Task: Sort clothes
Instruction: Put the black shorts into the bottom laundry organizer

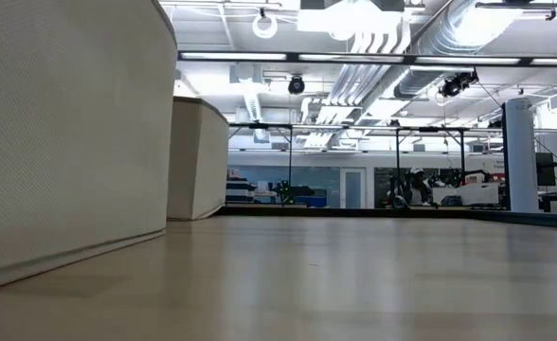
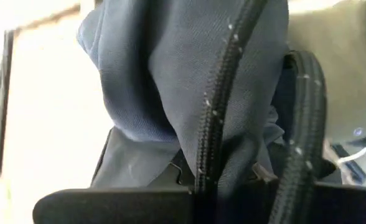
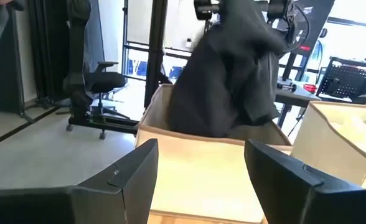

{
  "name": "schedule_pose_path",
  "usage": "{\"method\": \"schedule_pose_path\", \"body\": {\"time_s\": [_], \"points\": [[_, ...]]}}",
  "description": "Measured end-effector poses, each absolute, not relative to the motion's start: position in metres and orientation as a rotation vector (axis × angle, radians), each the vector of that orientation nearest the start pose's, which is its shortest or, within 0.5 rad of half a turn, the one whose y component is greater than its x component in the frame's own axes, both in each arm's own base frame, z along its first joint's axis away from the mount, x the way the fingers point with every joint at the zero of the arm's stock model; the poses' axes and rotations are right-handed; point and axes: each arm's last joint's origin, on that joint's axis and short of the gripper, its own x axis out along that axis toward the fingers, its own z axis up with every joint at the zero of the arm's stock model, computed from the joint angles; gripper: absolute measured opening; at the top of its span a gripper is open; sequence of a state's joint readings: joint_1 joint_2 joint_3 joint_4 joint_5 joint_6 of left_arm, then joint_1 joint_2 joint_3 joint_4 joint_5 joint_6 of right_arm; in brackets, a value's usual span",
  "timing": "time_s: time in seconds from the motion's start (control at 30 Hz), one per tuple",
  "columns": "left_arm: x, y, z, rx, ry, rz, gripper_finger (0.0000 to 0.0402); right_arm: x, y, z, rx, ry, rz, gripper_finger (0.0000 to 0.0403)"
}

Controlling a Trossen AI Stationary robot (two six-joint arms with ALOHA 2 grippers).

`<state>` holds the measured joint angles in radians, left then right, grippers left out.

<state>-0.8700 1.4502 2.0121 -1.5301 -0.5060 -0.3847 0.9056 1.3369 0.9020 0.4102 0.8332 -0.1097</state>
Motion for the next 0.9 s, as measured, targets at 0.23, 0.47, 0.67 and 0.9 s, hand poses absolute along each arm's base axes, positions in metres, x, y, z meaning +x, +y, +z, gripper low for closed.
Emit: {"method": "schedule_pose_path", "body": {"time_s": [0.23,0.47,0.67,0.9], "points": [[0.158,-0.186,0.407,0.122,1.029,-0.021,0.0001,0.198,0.224,0.303,-0.149,0.027,0.087,0.0227],[0.154,-0.179,0.321,0.006,1.251,0.192,0.0001,0.202,0.230,0.292,-0.178,0.051,0.089,0.0227],[0.164,-0.172,0.258,-0.192,1.310,0.146,0.0001,0.204,0.232,0.287,-0.190,0.063,0.092,0.0227],[0.187,-0.151,0.204,-0.258,1.345,0.066,0.0001,0.205,0.232,0.288,-0.184,0.058,0.090,0.0227]]}}
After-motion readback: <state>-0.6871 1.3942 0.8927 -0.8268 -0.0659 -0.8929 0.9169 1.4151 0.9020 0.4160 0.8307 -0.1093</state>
